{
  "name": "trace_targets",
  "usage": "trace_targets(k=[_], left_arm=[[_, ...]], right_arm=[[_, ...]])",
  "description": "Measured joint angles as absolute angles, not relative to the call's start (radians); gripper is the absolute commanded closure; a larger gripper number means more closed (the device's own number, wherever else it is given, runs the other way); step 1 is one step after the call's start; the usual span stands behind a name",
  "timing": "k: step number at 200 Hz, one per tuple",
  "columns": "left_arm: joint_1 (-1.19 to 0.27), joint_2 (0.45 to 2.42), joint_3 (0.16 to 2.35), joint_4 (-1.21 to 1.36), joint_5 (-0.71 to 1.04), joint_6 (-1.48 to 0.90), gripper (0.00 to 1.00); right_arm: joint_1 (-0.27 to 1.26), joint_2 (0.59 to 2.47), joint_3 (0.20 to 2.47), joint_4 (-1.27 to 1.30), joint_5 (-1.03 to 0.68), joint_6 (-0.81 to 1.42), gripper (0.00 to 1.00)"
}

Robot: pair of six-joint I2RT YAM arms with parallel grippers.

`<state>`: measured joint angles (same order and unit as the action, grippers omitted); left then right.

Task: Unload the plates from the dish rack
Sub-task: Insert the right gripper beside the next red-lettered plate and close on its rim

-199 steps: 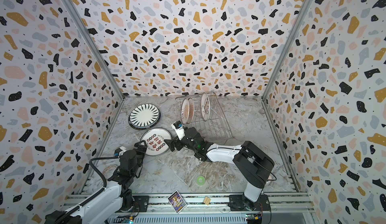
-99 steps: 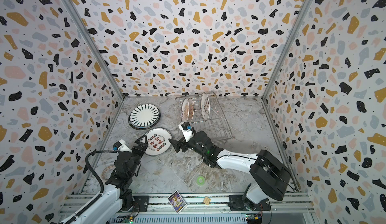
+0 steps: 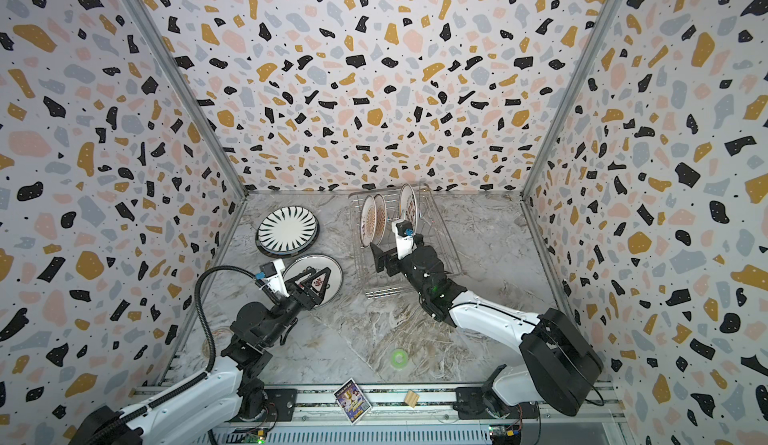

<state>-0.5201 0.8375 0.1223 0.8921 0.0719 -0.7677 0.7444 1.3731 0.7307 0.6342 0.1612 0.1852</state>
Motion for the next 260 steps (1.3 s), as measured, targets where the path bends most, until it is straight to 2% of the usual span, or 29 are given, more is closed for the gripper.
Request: trace_targets(k=[65,110,137,152,176,208,228,241,260], left_arm=[[-0.604,1.046,0.191,0.984,0.073,-0.715,0.0],[-0.683,1.145,0.236,1.016,0.031,-0.689,0.0],[-0.703,1.205,0.264,1.034,0.017,-0.682,0.0],[-0.704,1.227,0.265,1.044,0.017,-0.682,0.0],[-0.714,1.258,0.265,1.055,0.012,-0.683,0.0],[-0.73,1.314,0.274,1.079,0.009,-0.683,0.0],[-0.73,1.334,0.28,1.079,0.006,-0.684,0.0],[-0.73,1.338,0.281,1.079,0.006,-0.684,0.0],[-0.73,1.338,0.286,1.082,0.005,-0.687,0.0]], right_arm=[[0.594,1.406,0.852,0.549,0.151,0.186,0.01],[0.519,1.582,1.061,0.445,0.183,0.184,0.01],[0.501,1.722,1.236,0.356,0.236,0.173,0.15],[0.5,1.787,1.313,0.31,0.27,0.164,0.3],[0.501,1.876,1.414,0.237,0.338,0.143,0.48],[0.509,1.947,1.481,0.175,0.425,0.118,0.52],[0.513,1.973,1.507,0.142,0.451,0.106,0.57],[0.516,1.985,1.524,0.123,0.461,0.102,0.64],[0.517,1.996,1.543,0.111,0.47,0.099,0.67]])
